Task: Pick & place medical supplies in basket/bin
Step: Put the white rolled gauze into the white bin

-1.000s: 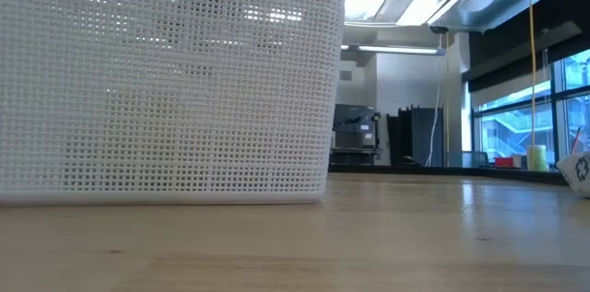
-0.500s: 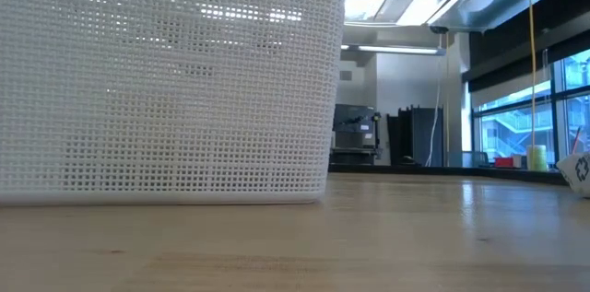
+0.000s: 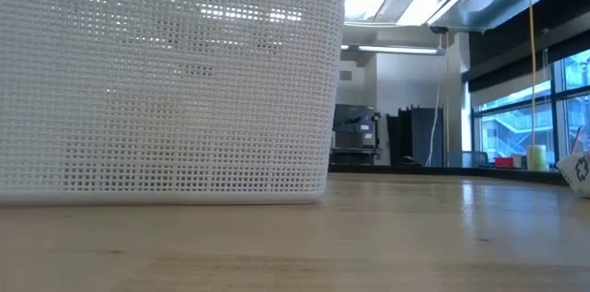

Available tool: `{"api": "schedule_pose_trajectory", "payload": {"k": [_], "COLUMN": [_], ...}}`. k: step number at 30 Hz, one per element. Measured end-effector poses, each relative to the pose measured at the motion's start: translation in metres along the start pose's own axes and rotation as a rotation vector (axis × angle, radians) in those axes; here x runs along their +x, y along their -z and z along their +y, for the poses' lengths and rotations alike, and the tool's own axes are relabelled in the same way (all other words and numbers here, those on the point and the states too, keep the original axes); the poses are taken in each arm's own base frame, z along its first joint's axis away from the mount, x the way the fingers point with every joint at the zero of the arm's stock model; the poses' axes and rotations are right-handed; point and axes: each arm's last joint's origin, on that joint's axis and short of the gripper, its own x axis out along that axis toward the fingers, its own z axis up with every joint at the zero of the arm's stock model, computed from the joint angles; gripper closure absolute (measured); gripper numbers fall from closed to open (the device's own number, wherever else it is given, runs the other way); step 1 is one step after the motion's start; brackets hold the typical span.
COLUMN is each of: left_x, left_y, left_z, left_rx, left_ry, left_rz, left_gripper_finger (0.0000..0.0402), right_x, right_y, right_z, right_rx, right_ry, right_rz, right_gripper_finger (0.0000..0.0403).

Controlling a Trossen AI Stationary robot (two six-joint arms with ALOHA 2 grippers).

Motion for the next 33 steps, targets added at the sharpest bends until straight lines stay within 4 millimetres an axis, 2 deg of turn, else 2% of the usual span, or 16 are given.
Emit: {"api": "schedule_pose_trajectory", "payload": {"k": [7,12,19,27,33], "left_x": [0.016,0.022,0.023,0.022,0.022], "left_y": [0.005,0.007,0.008,0.009,0.009], "left_z": [-0.007,-0.01,-0.011,-0.013,-0.013], "left_rx": [-0.004,-0.021,-0.05,-0.042,-0.024], "left_ry": [-0.022,-0.02,-0.008,0.002,0.002], "left_rz": [0.038,0.058,0.07,0.071,0.071], "left_gripper_finger": [0.0187,0.0187,0.0187,0.0187,0.0187], "right_x": [0.019,0.042,0.078,0.111,0.14], "right_y": [0.047,0.077,0.108,0.121,0.139], "right_z": [0.029,0.037,0.037,0.032,0.016], "right_rx": [0.11,0.171,0.233,0.243,0.238], "right_ry": [0.063,0.136,0.17,0.122,0.168], "right_rz": [0.071,0.121,0.227,0.266,0.283], "right_gripper_finger": [0.0166,0.0166,0.0166,0.0166,0.0166]}}
